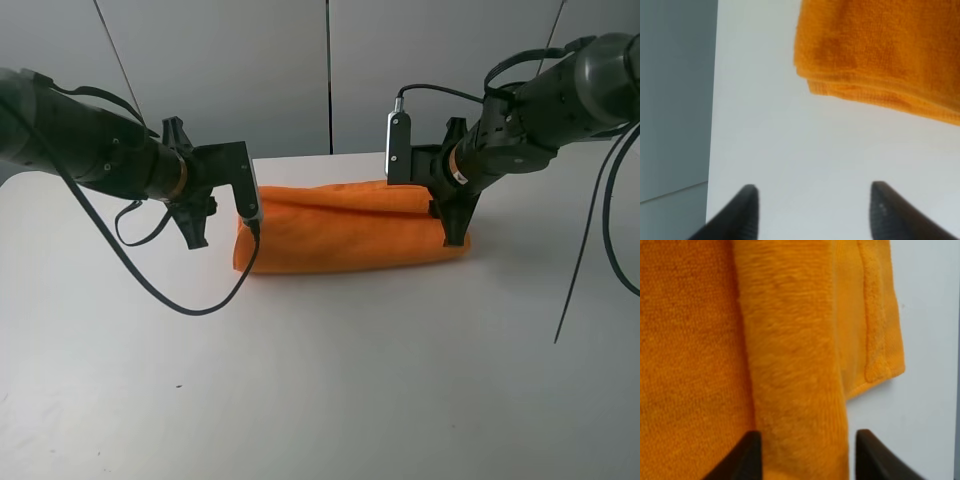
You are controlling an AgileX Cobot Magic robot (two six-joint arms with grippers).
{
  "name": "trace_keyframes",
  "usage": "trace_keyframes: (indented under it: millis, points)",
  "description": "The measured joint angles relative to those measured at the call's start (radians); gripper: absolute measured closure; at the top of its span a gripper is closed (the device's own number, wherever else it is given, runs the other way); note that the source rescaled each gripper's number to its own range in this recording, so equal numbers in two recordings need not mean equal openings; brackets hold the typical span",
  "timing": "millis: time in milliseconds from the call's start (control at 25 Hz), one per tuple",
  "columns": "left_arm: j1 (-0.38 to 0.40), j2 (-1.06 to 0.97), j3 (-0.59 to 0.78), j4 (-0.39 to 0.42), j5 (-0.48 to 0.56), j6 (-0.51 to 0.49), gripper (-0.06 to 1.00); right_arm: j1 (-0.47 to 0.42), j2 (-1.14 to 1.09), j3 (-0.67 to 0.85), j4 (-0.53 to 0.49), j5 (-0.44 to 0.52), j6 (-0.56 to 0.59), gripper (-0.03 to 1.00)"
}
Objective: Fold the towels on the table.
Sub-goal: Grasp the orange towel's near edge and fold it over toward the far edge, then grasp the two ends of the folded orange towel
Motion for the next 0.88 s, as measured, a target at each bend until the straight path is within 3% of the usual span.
trace_keyframes:
  millis: [80, 120, 200, 360, 480, 600, 720, 840, 880]
  points:
    - [0.0, 0.0, 0.0, 0.024, 0.0, -0.034, 0.03, 0.0, 0.0, 0.0, -0.041, 0.0, 0.028, 0.2]
    - [0.0, 0.0, 0.0, 0.041, 0.0, -0.056, -0.01, 0.0, 0.0, 0.0, -0.06, 0.0, 0.044, 0.13]
    - [0.0, 0.0, 0.0, 0.073, 0.0, -0.103, -0.04, 0.0, 0.0, 0.0, -0.091, 0.0, 0.082, 0.04]
    - [0.0, -0.02, 0.0, 0.092, 0.0, -0.168, -0.05, 0.0, -0.017, 0.0, -0.113, 0.003, 0.152, -0.02]
    - [0.0, -0.053, 0.0, 0.072, 0.0, -0.283, -0.05, 0.0, -0.051, 0.0, -0.113, 0.028, 0.325, -0.03]
    - [0.0, -0.079, -0.005, -0.037, 0.0, -0.359, -0.05, 0.0, -0.103, 0.0, -0.106, 0.078, 0.509, -0.03]
    - [0.0, -0.088, -0.024, -0.215, 0.002, -0.378, -0.05, -0.002, -0.157, 0.0, -0.04, 0.132, 0.614, -0.03]
    - [0.009, -0.088, -0.039, -0.403, 0.004, -0.356, -0.05, -0.022, -0.188, 0.0, 0.11, 0.143, 0.603, -0.03]
    - [0.017, -0.088, -0.046, -0.486, 0.002, -0.316, -0.05, -0.036, -0.193, -0.002, 0.212, 0.148, 0.561, -0.03]
